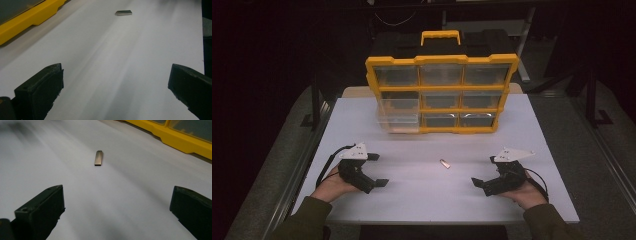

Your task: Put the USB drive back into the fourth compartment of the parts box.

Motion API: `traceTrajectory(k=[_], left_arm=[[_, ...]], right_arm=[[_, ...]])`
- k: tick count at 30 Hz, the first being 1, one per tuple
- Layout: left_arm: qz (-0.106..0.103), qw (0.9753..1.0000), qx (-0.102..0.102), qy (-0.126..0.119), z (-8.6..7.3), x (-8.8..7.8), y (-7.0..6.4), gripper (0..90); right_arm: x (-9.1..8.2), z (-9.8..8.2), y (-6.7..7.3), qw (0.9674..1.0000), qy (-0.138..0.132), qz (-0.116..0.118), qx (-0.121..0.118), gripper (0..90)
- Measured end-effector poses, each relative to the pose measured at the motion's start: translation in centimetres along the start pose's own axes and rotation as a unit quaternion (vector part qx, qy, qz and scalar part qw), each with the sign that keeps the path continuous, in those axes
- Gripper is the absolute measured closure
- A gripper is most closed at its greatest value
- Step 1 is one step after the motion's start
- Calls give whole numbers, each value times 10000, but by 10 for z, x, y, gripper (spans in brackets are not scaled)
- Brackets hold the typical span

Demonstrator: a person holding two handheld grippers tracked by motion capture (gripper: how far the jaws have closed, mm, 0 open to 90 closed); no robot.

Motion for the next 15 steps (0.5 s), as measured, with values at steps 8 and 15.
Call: traceTrajectory(k=[8, 15], left_arm=[[-38, 10000, -35, -1, 0, 0, -1, 0], [-71, 10000, -30, -63, 1, -2, -3, 0]], right_arm=[[-1, 2, 1, 10000, -4, -8, -6, 0], [1, 8, 2, 10000, -32, 3, -52, 0]])
Point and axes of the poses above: each handheld gripper's, and its own axes: x roughly forward along the jaws, z roughly out of its top, y roughly to its left, the point moved 2 cm from there along x, roughly forward along the jaws, and after that the axes turned 12 degrees about -y, right-handed, at the moved point
